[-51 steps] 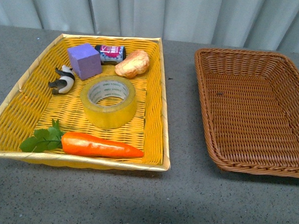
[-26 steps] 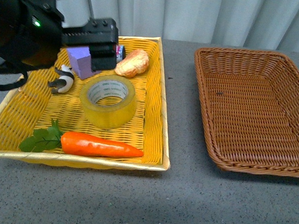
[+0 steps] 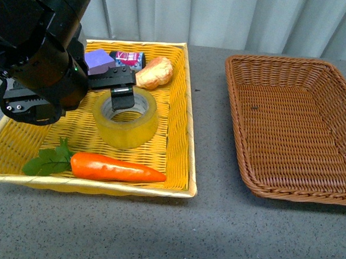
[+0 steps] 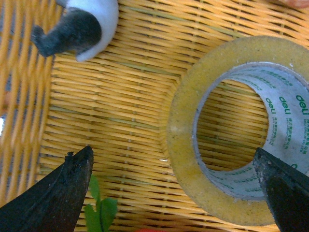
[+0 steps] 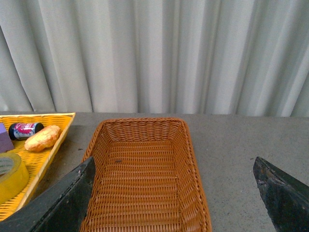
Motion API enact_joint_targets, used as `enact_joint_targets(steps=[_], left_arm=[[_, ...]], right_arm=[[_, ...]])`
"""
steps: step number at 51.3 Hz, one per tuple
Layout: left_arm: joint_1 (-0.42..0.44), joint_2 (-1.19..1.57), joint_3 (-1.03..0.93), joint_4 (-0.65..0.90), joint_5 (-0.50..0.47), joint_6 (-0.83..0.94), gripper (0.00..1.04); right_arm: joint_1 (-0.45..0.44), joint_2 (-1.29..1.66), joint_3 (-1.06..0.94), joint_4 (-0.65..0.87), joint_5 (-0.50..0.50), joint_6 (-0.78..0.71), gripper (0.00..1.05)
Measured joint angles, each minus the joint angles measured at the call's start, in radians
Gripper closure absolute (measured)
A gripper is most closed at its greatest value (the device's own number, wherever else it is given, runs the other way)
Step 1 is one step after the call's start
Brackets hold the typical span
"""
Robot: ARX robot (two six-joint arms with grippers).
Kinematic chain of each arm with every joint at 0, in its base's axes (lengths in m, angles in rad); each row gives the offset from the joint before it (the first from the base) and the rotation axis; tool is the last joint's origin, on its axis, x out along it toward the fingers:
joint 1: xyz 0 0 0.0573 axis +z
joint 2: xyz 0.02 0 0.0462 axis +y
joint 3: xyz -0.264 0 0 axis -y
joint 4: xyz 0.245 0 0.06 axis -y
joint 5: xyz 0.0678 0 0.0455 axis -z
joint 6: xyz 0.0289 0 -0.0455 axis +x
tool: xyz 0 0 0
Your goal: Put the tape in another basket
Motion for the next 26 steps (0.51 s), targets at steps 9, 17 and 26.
enact_joint_targets(steps=[9,17,26], left_arm=[[-0.003,0.030,0.038,-0.012,-0.002,-0.020,0.10],[-0.002,0.050,0.060,-0.041,-0.007,-0.014,0.44],[-0.006,0.075,0.076,-0.054,-0.011,-0.005,0.72]], right_arm=[[0.000,0.000,0.000,0.000,0.000,0.000,0.09],[0.000,0.000,0.000,0.000,0.000,0.000,0.09],[0.000,0.000,0.000,0.000,0.000,0.000,0.09]])
